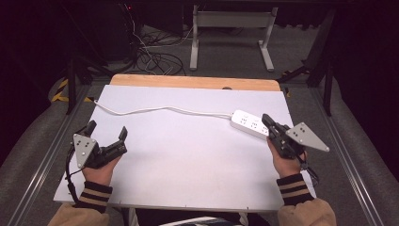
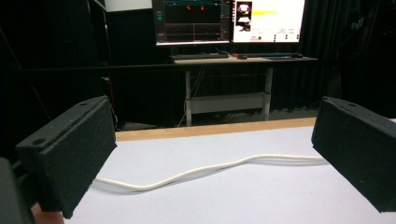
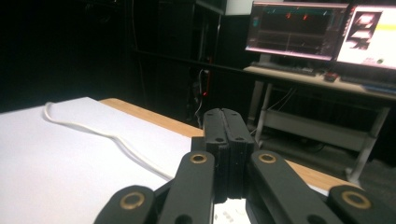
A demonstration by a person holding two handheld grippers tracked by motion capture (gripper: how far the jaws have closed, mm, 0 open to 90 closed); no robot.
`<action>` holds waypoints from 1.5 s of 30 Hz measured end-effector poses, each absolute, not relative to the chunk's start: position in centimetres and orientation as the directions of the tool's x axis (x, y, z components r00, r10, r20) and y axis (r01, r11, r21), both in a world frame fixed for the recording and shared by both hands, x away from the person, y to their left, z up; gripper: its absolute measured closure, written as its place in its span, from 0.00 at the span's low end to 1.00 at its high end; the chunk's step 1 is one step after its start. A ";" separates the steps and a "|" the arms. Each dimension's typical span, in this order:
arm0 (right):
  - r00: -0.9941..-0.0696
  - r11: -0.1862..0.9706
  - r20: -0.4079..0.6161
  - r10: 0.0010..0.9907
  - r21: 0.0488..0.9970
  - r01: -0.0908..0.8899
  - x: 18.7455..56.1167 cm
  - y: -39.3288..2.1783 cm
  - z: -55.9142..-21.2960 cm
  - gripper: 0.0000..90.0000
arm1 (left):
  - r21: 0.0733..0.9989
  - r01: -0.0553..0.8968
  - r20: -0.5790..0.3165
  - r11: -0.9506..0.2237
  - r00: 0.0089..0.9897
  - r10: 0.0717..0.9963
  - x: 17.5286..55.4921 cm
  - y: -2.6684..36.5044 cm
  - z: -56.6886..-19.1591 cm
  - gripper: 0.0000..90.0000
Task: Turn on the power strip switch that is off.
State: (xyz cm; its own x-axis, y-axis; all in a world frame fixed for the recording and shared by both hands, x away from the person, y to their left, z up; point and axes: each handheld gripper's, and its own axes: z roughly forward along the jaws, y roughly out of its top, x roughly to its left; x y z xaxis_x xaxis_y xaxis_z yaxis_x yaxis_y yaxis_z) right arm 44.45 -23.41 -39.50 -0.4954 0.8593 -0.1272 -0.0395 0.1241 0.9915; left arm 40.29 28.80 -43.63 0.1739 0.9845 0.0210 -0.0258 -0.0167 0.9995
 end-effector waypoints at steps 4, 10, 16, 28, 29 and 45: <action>-0.544 0.135 0.027 0.839 0.958 0.254 48.5 -21.9 -35.3 1.00 | 0.999 -0.030 0.028 -0.023 0.177 0.984 40.3 28.7 -43.6 0.00; -0.503 0.239 0.022 0.864 0.862 0.447 53.7 -20.4 -34.6 0.99 | 0.999 -0.031 0.027 -0.021 0.177 0.984 40.3 28.8 -43.5 0.00; -0.470 0.327 -0.036 0.882 0.765 0.556 57.9 -20.3 -40.1 1.00 | 0.999 -0.031 0.026 -0.021 0.179 0.983 39.9 28.9 -43.6 0.00; -0.452 0.361 -0.080 0.888 0.730 0.581 60.1 -20.4 -43.8 1.00 | 0.999 -0.022 0.037 -0.034 0.172 0.984 39.6 28.9 -43.7 0.00; -0.455 0.365 -0.081 0.887 0.726 0.582 60.2 -20.4 -44.0 1.00 | 0.999 -0.024 0.038 -0.034 0.172 0.984 39.6 28.9 -43.7 0.00; -0.448 0.368 -0.091 0.889 0.725 0.582 60.6 -20.6 -45.5 1.00 | 0.999 -0.009 0.035 -0.034 0.193 0.980 39.8 28.8 -43.7 0.00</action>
